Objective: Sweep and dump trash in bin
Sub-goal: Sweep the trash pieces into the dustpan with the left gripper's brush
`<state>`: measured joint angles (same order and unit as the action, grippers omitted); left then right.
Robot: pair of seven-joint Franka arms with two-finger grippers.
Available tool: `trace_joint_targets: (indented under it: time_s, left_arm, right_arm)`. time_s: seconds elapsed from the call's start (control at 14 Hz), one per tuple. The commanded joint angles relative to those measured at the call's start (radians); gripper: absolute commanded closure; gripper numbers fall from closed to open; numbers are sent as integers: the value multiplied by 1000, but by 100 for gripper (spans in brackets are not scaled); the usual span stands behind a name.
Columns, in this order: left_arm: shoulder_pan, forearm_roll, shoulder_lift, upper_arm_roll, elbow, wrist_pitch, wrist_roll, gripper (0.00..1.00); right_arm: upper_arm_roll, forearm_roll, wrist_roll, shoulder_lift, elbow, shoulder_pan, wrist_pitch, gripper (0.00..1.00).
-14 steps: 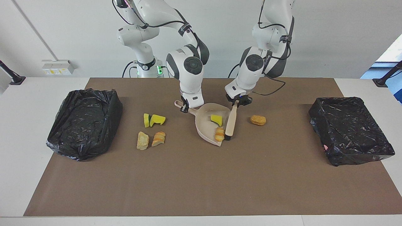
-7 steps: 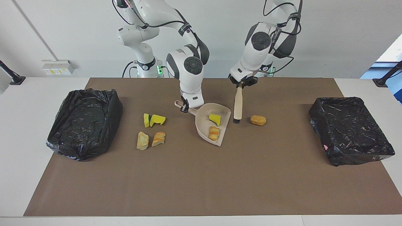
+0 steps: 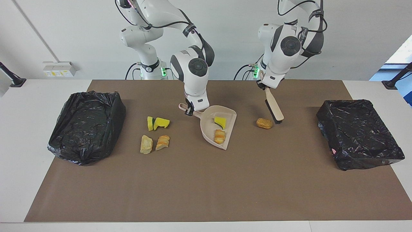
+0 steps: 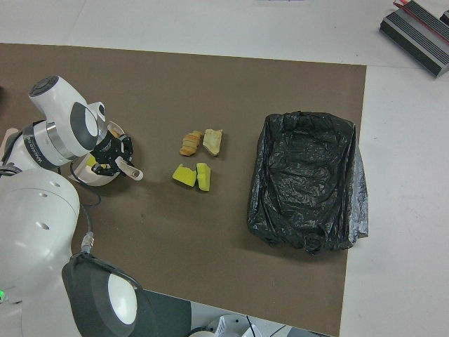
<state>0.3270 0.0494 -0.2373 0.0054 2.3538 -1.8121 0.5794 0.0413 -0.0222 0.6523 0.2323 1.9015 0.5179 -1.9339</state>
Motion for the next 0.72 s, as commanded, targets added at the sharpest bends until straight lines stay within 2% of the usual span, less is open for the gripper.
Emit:
trace_joint_targets:
  time_s: [0.0, 0.21, 0.43, 0.64]
  left_arm:
    - [-13, -10, 22, -15, 96, -149, 33, 100]
    - [47, 82, 58, -19, 84, -188, -6, 100]
    - [148, 205, 82, -19, 74, -242, -171, 100]
    - [236, 234, 110, -22, 27, -266, -197, 100]
  right_arm:
    - [2, -9, 40, -14, 16, -1, 9, 100]
    - [2, -10, 32, -24, 34, 1, 9, 100]
    - [2, -10, 18, -24, 34, 1, 9, 100]
    - [2, -10, 15, -24, 33, -1, 10, 100]
